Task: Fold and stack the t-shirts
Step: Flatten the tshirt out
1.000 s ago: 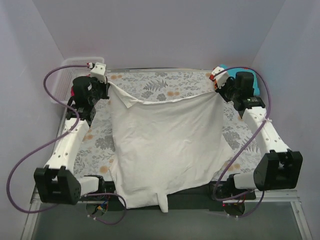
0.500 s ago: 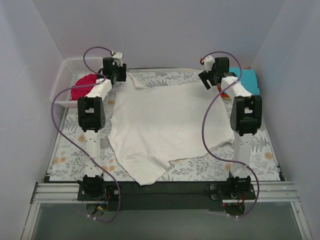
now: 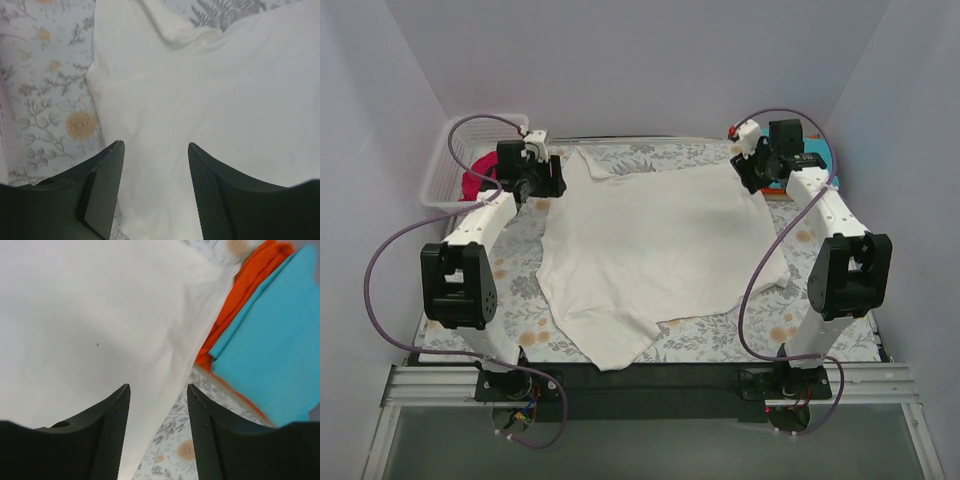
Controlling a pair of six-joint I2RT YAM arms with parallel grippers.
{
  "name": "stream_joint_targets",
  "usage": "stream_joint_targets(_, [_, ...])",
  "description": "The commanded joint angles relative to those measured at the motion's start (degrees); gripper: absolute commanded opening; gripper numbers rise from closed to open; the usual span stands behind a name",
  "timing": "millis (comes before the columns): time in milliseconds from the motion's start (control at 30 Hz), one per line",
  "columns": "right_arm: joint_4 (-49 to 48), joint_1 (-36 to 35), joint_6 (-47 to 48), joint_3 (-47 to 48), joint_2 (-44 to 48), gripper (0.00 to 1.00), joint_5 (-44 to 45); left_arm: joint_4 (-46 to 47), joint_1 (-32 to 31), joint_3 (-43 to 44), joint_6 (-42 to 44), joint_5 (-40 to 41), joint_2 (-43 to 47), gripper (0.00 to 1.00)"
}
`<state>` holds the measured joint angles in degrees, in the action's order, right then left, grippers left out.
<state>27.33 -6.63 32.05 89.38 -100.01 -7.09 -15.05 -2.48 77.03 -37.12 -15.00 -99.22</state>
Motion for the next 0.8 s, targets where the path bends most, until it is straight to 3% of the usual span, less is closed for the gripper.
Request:
stream_joint_targets(0, [6.6, 0.0, 2.6, -6.7, -0.2, 0.47, 0.4, -4.7, -0.2, -7.1, -0.6, 4.3, 2.4, 0.51])
stream_joint_targets(200, [6.7, 0.3, 5.2, -13.9, -0.9, 0.38, 4.4, -5.8, -0.2, -12.2, -0.8, 7.0, 3.2, 0.52])
stream_joint_targets(433, [6.8, 0.3, 6.2, -19.3, -4.1, 0.31, 4.2, -7.6, -0.2, -13.6, -1.7, 10.3, -2.5, 0.49])
stream_joint_targets(500, [7.2, 0.2, 6.4, -20.9, -4.1, 0.29, 3.5, -7.4, -0.1, -13.9, -1.7, 10.5, -2.9, 0.39])
stream_joint_targets(533, [7.6, 0.0, 6.6, -22.6, -4.1, 0.28, 3.3, -7.2, 0.1, -14.1, -1.5, 11.0, -3.2, 0.29])
stream_joint_targets(633, [9.4, -1.2, 7.8, -25.9, -2.3, 0.27, 2.4, -6.8, 1.3, -13.5, 0.2, 12.5, -3.6, 0.16])
stream_joint_targets(667, [10.0, -2.2, 7.8, -28.1, -1.8, 0.27, 2.3, -6.8, 2.4, -13.1, 1.4, 13.4, -4.0, 0.05])
stream_joint_targets(700, [11.1, -2.9, 8.0, -29.0, -0.6, 0.27, 1.5, -7.0, 4.2, -12.4, 2.1, 13.5, -4.3, 0.01])
stream_joint_targets(767, [14.7, -5.0, 8.6, -31.7, 0.6, 0.27, 0.2, -8.0, 6.4, -10.3, 4.5, 13.9, -5.1, 0.00])
